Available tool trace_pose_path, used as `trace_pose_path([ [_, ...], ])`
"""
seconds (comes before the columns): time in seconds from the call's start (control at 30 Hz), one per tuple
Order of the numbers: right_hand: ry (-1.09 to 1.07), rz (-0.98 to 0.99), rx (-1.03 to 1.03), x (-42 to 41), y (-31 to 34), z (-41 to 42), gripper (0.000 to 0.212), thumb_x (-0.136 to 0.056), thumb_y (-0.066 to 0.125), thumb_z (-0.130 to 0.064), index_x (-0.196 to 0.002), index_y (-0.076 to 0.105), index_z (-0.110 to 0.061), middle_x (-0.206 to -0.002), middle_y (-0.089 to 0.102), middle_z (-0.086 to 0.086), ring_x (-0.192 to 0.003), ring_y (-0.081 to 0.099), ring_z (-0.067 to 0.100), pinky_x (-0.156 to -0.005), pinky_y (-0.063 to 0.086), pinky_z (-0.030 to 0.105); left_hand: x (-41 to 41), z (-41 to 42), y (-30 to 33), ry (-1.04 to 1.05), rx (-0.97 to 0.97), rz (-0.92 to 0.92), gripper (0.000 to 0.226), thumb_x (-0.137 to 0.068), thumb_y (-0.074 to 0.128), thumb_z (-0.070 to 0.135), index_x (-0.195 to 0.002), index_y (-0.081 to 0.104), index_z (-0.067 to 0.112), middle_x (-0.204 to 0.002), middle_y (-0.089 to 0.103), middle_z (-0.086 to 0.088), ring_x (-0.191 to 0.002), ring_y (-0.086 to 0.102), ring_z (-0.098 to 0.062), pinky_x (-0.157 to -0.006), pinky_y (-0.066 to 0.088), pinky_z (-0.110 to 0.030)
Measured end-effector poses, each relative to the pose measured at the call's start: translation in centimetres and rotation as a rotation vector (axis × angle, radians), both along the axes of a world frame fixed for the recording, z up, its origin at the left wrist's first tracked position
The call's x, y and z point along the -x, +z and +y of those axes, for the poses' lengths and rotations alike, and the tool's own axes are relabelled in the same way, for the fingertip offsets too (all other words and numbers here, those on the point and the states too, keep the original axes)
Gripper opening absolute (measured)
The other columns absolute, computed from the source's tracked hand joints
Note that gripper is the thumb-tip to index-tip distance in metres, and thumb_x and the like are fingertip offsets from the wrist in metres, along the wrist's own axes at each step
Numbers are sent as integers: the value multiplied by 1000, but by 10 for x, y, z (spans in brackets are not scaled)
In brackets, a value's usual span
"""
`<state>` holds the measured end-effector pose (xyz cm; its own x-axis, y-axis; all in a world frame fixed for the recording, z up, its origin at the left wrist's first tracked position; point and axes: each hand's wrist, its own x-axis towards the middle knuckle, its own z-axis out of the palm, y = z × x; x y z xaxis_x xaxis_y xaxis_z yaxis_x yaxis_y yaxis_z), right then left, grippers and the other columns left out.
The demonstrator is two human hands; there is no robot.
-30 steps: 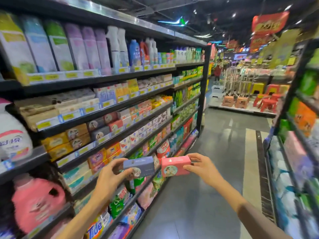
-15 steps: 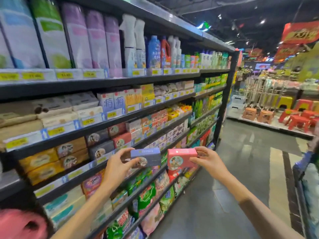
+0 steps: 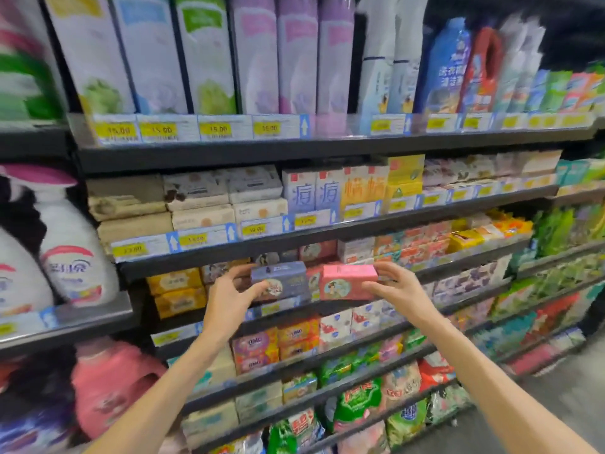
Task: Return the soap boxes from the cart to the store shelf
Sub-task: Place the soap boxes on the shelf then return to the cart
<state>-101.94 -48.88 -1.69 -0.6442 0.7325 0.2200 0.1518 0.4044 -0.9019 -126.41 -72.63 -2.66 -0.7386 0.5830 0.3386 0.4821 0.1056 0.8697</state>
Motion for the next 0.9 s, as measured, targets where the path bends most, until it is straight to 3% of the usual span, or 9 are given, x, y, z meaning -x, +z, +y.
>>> trace_pose_path([
  [0.13,104,-7,-9,40,1,30,39,-84,77,-8,-119,60,-11,-107,63,-7,-77,61,-21,-63,46,2,4,9,5,131,-6,-17,34,-80,83,37,-109,69,27,-97,75,6,-92,70,-5,-85,57,-31],
  [0.33,142,-27,-23,65,-5,65,48,-78,83,-22,-121,63,-11,-114,69,-2,-92,64,-14,-73,52,10,1,28,5,248,26,25,15,-87,78,28,-98,69,25,-84,68,18,-75,61,14,-66,44,-4],
  [0.43,156,-45,-65,70,-4,69,53,-75,84,-37,-119,65,-15,-116,70,-7,-97,66,-4,-83,53,13,0,41,1,319,38,52,22,-88,77,32,-104,72,16,-91,72,7,-84,66,-6,-74,46,-19],
  [0.53,156,-39,-55,73,-1,71,45,-80,82,-28,-118,58,-20,-104,61,-18,-83,57,-10,-71,45,0,1,52,-8,375,34,20,27,-87,78,31,-104,70,11,-95,72,2,-86,66,-12,-80,49,-29],
  [0.63,147,-51,-141,76,-8,72,65,-76,81,-49,-127,61,-14,-112,72,-4,-97,69,9,-84,53,17,4,58,-18,424,84,27,34,-87,76,42,-98,67,12,-91,73,-1,-85,70,-19,-80,57,-40],
  [0.73,124,-58,-166,76,-12,69,58,-81,79,-43,-129,61,-15,-116,67,-7,-105,65,9,-80,45,6,4,59,-21,438,82,40,35,-88,75,41,-104,66,11,-94,73,-3,-86,71,-19,-80,58,-38],
  [0.83,95,-31,-238,80,-14,66,53,-83,75,-46,-129,62,-23,-123,64,-4,-102,60,-1,-86,43,17,4,60,-22,429,74,43,34,-89,74,38,-106,66,10,-95,74,-3,-87,71,-18,-79,56,-33],
  [0.9,83,-24,-251,85,-17,67,52,-85,74,-44,-131,62,-23,-126,61,-1,-99,56,-14,-86,42,11,4,60,-24,429,68,40,33,-89,74,38,-105,66,10,-93,74,-3,-86,71,-17,-77,54,-29],
])
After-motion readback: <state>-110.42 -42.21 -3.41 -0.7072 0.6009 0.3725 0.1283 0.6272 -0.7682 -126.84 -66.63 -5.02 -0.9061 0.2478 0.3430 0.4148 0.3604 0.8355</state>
